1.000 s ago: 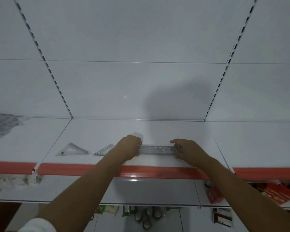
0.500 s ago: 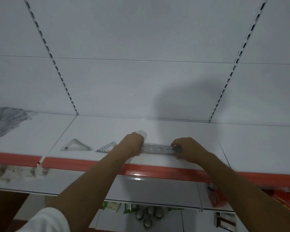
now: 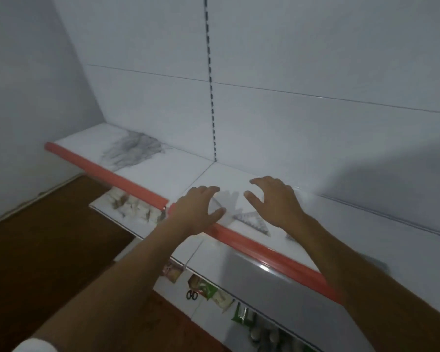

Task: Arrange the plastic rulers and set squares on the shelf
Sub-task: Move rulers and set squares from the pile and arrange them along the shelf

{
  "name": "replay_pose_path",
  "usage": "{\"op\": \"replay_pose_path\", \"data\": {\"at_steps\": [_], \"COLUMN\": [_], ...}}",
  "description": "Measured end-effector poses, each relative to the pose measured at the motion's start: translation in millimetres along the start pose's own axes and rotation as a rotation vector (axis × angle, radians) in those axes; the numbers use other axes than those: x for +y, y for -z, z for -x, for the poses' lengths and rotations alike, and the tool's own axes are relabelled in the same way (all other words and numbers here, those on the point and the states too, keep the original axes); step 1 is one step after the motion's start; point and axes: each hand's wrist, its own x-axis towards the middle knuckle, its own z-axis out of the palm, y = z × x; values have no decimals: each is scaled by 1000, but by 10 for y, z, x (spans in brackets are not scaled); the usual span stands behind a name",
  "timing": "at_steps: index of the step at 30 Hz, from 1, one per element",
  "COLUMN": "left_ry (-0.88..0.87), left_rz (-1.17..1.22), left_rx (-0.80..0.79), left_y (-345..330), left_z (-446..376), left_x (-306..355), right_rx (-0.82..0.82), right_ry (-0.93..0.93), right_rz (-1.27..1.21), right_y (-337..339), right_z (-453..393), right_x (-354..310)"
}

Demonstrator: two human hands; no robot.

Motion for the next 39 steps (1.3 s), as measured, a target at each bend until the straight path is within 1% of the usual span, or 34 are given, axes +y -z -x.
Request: {"op": "replay_pose_path", "data": {"at_steps": [3, 6, 12, 17, 21, 25, 34, 39], "left_ry": [126, 255, 492, 573, 625, 641, 688, 676], "left_rz": [-27, -59, -129, -158, -133, -124, -160, -168], "left_rx": [76, 117, 191, 191, 181, 174, 173, 178], "left_y": [340, 682, 1236, 1498, 1565, 1593, 1947, 2038], "left_z": [375, 790, 1481, 1820, 1847, 1692, 1054, 662], "left_x": [-707, -1363, -2391, -2939, -3345, -3761, -4885, -5414], "right_rx": [-94, -158, -145, -133, -168, -186, -239, -225], "right_ry": [138, 240, 464, 554, 594, 610, 667, 690], "right_rz": [12, 28, -20, -35, -37, -42, -125, -110], "right_y": [-233, -442, -884, -1257, -1535, -1852, -2529, -2779], "right_z": [-367, -743, -1268, -1528, -1753, -2112, -3221, -3745], "right_x": [-666, -1390, -2878, -3740, -4174, -4509, -5233, -5463]}}
